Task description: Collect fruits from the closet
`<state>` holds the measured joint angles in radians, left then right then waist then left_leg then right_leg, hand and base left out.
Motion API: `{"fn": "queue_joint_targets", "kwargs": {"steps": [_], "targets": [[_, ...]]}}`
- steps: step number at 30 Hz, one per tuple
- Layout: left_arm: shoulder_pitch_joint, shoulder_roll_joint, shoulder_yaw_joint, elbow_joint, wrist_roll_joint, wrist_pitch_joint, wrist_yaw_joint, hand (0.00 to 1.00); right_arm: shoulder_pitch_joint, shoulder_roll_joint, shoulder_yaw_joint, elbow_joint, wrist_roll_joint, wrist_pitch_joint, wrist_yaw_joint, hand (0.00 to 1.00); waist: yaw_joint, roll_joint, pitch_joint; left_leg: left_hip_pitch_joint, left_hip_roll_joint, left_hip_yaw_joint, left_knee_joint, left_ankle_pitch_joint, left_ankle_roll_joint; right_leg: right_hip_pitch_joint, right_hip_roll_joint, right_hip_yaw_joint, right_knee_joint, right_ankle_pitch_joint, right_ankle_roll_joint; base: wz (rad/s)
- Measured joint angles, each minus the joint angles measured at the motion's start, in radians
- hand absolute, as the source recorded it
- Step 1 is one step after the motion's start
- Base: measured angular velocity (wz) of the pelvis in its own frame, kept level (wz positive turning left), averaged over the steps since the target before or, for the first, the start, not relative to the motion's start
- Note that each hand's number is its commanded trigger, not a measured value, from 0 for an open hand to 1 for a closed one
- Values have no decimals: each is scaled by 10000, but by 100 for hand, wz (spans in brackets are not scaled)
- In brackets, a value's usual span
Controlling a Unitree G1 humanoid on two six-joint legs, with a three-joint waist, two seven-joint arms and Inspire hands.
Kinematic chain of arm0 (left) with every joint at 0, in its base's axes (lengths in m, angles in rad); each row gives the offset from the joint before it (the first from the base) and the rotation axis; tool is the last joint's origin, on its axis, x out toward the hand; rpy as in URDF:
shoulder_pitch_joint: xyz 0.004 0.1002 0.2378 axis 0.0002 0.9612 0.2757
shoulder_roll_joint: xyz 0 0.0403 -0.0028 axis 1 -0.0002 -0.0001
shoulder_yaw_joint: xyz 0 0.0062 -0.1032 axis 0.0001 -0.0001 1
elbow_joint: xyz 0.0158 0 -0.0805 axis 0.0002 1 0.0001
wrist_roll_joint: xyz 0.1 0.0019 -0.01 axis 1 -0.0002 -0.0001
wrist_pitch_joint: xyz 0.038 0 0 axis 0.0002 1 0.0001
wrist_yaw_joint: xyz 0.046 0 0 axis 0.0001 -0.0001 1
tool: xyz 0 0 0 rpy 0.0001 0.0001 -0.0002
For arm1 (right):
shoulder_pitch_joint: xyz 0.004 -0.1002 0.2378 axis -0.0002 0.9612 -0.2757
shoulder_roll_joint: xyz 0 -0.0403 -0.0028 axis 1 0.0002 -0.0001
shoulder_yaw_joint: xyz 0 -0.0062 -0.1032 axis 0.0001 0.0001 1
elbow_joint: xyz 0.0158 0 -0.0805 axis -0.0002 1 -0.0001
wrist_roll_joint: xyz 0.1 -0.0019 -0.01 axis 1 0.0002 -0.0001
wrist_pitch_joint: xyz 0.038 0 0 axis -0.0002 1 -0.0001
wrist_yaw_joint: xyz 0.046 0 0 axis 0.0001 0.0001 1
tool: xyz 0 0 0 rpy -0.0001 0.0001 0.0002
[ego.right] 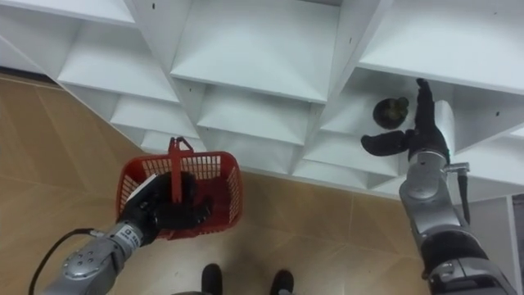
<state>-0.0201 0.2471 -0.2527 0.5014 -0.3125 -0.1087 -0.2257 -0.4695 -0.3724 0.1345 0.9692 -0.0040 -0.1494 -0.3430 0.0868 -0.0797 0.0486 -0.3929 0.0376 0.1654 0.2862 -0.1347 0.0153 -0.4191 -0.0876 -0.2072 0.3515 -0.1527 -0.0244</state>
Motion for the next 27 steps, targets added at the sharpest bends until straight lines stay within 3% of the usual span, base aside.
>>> {"fn": "queue_joint_targets", "kwargs": {"steps": [27], "targets": [[-133, -46, -72, 302, -36, 11, 196, 100, -408, 0, 22, -2, 21, -14, 348, 0, 51, 14, -4, -178, -5, -40, 102, 4, 6, -139, -35, -69, 104, -36, -18, 0]]}}
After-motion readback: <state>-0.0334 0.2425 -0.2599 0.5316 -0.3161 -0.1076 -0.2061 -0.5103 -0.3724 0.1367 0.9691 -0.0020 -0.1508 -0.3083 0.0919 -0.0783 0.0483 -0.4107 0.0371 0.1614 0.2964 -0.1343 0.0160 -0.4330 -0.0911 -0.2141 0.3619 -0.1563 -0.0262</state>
